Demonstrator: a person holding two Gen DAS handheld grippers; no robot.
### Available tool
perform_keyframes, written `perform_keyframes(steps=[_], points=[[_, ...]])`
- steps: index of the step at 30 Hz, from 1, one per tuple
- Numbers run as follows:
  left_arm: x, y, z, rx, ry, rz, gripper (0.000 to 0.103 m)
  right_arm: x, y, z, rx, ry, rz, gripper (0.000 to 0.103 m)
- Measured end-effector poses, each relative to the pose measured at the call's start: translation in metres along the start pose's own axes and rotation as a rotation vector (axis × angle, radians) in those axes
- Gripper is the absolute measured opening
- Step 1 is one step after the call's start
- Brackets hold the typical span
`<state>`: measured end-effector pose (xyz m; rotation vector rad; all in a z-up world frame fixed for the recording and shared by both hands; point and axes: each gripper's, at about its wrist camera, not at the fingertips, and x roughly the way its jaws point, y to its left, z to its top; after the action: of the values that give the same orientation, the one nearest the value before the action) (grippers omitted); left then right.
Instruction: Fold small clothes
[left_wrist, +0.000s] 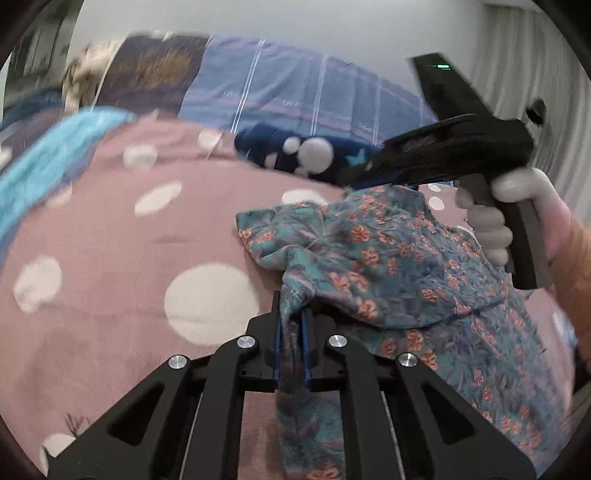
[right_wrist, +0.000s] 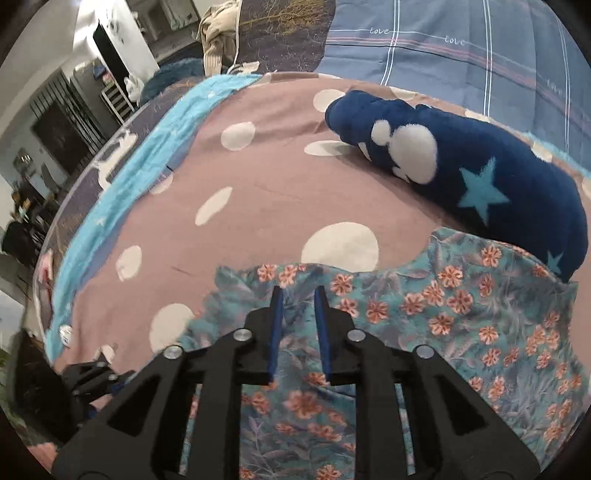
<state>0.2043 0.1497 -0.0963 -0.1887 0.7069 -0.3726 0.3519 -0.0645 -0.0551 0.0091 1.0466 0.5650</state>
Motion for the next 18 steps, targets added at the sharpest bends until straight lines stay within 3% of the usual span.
perform_keyframes(steps=[1,4,5,12,13,14,16,17,18], points=[[0.003,0.007,0.001,-0.033,0.020,-0.020,0.009,0.001,0.000,0.001,0.010,0.003,0.015,0.035],[0.011,0.017,-0.001,-0.092,0.063,-0.055,0.010,0.012,0.015,0.014,0.010,0.029,0.052,0.037],[0.013,0.020,-0.002,-0.112,0.077,-0.064,0.013,0.020,0.023,0.019,-0.012,0.053,0.054,0.043],[0.019,0.030,-0.005,-0.163,0.104,-0.114,0.022,0.092,0.088,0.028,-0.253,0.277,-0.051,0.055],[0.018,0.029,-0.005,-0.162,0.104,-0.116,0.023,0.106,0.095,0.025,-0.287,0.325,-0.081,0.053],[0.019,0.030,-0.004,-0.164,0.104,-0.118,0.023,0.116,0.102,0.021,-0.323,0.357,-0.118,0.033],[0.018,0.032,-0.005,-0.176,0.097,-0.128,0.021,0.118,0.118,0.019,-0.427,0.309,-0.195,0.003],[0.017,0.033,-0.005,-0.183,0.091,-0.127,0.009,0.113,0.119,0.023,-0.406,0.273,-0.194,0.003],[0.017,0.035,-0.005,-0.189,0.088,-0.127,0.007,0.100,0.111,0.035,-0.314,0.189,-0.171,0.003]])
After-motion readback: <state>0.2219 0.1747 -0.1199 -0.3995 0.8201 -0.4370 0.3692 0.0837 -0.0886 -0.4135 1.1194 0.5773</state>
